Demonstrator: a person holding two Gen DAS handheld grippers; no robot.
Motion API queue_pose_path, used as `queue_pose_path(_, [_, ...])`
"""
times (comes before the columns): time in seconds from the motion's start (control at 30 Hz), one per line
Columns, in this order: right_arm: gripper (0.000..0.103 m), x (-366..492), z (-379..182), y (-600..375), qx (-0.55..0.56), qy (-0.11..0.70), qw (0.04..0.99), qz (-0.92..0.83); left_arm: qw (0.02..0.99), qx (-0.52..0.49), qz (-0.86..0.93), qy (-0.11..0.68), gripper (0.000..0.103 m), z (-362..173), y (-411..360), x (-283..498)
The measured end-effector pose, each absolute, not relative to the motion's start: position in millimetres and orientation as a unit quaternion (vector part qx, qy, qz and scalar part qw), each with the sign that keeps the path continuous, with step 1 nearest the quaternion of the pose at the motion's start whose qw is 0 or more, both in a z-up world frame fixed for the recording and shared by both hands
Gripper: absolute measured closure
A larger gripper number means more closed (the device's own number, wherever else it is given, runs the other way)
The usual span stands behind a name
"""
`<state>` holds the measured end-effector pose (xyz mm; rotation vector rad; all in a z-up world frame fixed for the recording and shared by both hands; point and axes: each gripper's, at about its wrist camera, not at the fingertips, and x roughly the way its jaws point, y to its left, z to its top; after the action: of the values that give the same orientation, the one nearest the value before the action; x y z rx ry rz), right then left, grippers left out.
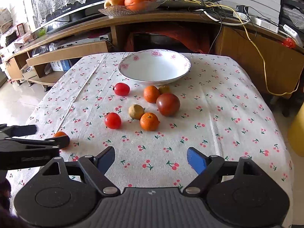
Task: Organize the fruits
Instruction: 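Grasp a small mandarin with the left tool while the right tool grasps another mandarin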
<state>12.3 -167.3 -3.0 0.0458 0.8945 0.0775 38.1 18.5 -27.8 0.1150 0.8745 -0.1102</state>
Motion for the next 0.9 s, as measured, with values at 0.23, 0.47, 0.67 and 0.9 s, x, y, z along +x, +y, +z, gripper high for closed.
queue_pose_path(0.23, [0.029,12.9,-5.7,-174.6,0.037,0.435,0.899,0.043,0.899,0.046,-0.070,0.430,0.056,-38.2,16.4,42.2])
queue_pose_path(0.47, [0.045,15.0,-8.4,-181.9,0.047,0.443,0.894,0.049,0.899,0.053,-0.078,0.428,0.059,-39.1,14.2,38.8])
queue_pose_path(0.67, [0.046,25.3,-0.2,-192.3,0.052,0.430,0.900,0.052,0.886,0.060,-0.126,0.442,0.064,-27.0,-0.7,37.2])
queue_pose_path(0.9, [0.054,57.7,1.7,-192.9,0.036,0.436,0.895,0.091,0.872,0.087,-0.197,0.439,0.064,2.7,-22.5,59.2])
